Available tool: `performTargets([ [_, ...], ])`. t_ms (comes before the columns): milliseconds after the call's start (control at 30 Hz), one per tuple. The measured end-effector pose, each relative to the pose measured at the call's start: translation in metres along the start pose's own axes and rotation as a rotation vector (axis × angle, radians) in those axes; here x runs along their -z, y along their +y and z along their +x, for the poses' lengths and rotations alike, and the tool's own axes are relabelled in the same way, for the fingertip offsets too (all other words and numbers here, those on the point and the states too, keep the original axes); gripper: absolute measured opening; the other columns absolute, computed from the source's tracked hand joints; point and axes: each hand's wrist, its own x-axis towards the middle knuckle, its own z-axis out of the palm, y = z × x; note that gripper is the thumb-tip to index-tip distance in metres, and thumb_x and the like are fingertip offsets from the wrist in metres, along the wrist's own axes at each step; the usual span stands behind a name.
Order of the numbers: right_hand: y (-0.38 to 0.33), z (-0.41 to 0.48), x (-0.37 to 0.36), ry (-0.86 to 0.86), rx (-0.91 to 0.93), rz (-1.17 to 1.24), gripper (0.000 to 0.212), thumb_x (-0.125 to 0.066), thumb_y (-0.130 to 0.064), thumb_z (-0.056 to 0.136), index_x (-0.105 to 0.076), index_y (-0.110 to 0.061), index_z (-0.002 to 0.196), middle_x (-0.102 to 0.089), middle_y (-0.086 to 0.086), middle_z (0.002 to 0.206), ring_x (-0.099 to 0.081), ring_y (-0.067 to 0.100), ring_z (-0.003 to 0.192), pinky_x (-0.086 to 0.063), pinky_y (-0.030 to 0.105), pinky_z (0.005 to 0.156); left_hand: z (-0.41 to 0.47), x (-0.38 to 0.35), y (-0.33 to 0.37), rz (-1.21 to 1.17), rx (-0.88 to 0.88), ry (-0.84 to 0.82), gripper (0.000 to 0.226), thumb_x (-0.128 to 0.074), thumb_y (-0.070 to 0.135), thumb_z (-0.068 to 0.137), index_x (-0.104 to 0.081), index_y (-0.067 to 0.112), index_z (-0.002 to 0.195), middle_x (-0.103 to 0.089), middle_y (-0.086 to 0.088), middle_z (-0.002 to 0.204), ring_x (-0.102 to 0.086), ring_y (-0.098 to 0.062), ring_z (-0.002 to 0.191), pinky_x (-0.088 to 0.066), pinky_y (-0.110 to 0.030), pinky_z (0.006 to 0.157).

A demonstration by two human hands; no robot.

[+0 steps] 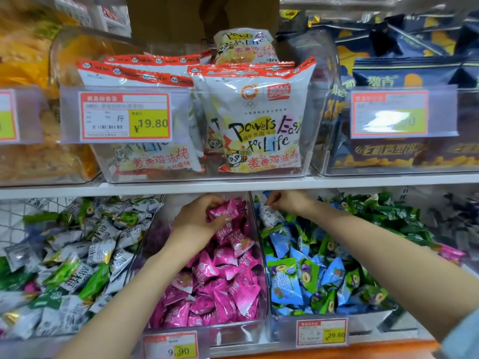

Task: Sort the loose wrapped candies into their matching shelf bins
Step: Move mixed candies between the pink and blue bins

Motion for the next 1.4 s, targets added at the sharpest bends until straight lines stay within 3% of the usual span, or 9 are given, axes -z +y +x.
performTargets([
  [67,0.000,-0.008,0.010,0.060,-0.032,0.185,0.028,-0.056,-0.005,0.092,-0.060,0.005,0.117,-0.060,0.018,0.120,-0.058,0.024,0.103,-0.040,0.011,0.071,0.000,0.002,-0.005,0.178,-0.009,0.029,0.031,-0.065,0.029,0.085,-0.056,0.025,0.115,-0.058,0.010,0.114,-0.056,-0.012,0.104,-0.045,-0.031,0.092],
  [200,0.009,-0.023,0.021,0.113,-0.170,0.294,0.050,-0.051,-0.042,0.093,-0.049,-0.012,0.133,-0.048,0.007,0.139,-0.044,0.025,0.128,-0.032,0.033,0.108,-0.005,0.004,-0.017,0.398,-0.015,-0.045,0.032,-0.055,0.032,0.091,-0.050,0.024,0.122,-0.053,0.004,0.120,-0.053,-0.018,0.110,-0.044,-0.030,0.084],
  [333,0.006,-0.032,0.018,0.337,-0.156,0.413,0.030,-0.054,-0.045,0.091,-0.058,-0.023,0.111,-0.059,0.004,0.119,-0.053,0.022,0.105,-0.039,0.037,0.101,-0.010,0.006,-0.018,0.333,-0.014,-0.155,0.026,-0.053,0.040,0.092,-0.060,0.024,0.111,-0.057,0.006,0.108,-0.056,-0.014,0.099,-0.043,-0.026,0.079],
  [433,-0.006,-0.041,0.016,0.278,-0.069,0.571,0.010,-0.062,-0.027,0.089,-0.061,-0.017,0.086,-0.062,0.001,0.080,-0.056,0.016,0.072,-0.045,0.027,0.071,-0.015,0.010,-0.014,0.214,-0.028,-0.130,0.027,-0.058,0.037,0.090,-0.059,0.023,0.113,-0.060,0.003,0.115,-0.057,-0.014,0.103,-0.046,-0.028,0.088],
  [600,-0.033,-0.061,0.004,0.284,0.012,0.739,0.007,-0.068,0.000,0.082,-0.067,-0.003,0.088,-0.061,0.002,0.066,-0.051,0.002,0.041,-0.044,0.013,0.045,-0.019,0.001,0.020,-0.169,-0.007,-0.133,0.063,-0.073,0.034,0.078,-0.042,0.014,0.129,-0.057,-0.002,0.122,-0.055,-0.017,0.113,-0.043,-0.027,0.095],
  [767,-0.040,-0.079,-0.010,0.323,0.056,0.706,0.016,-0.073,-0.002,0.077,-0.070,-0.017,0.072,-0.068,-0.003,0.064,-0.056,0.005,0.049,-0.048,0.015,0.052,-0.020,-0.018,0.044,-0.141,-0.066,-0.166,0.066,-0.075,0.029,0.076,-0.042,0.016,0.132,-0.052,-0.005,0.127,-0.049,-0.019,0.117,-0.033,-0.016,0.079],
  [1033,-0.030,-0.079,-0.006,0.350,0.040,0.603,0.023,-0.065,-0.020,0.087,-0.066,-0.018,0.110,-0.068,0.003,0.096,-0.063,0.008,0.069,-0.052,0.014,0.061,-0.016,0.001,0.033,-0.230,0.026,-0.092,0.052,-0.073,0.016,0.079,-0.049,0.015,0.125,-0.058,0.003,0.106,-0.056,-0.011,0.095,-0.036,-0.009,0.069],
  [1200,-0.028,-0.086,-0.016,0.257,0.078,0.314,0.019,-0.062,-0.025,0.090,-0.067,-0.023,0.109,-0.060,0.000,0.120,-0.059,0.018,0.105,-0.048,0.029,0.088,-0.013,0.048,0.003,0.108,0.032,0.117,0.036,-0.069,0.022,0.083,-0.057,0.006,0.112,-0.055,-0.003,0.094,-0.054,-0.019,0.088,-0.034,-0.023,0.067],
  [1400,-0.044,-0.089,-0.019,0.249,0.127,0.303,0.012,-0.061,-0.022,0.090,-0.069,-0.021,0.100,-0.058,0.005,0.119,-0.059,0.028,0.101,-0.049,0.035,0.085,-0.005,0.101,-0.045,0.540,0.243,0.205,0.046,-0.060,0.039,0.088,-0.056,0.004,0.118,-0.062,-0.020,0.110,-0.057,-0.036,0.103,-0.045,-0.038,0.082],
])
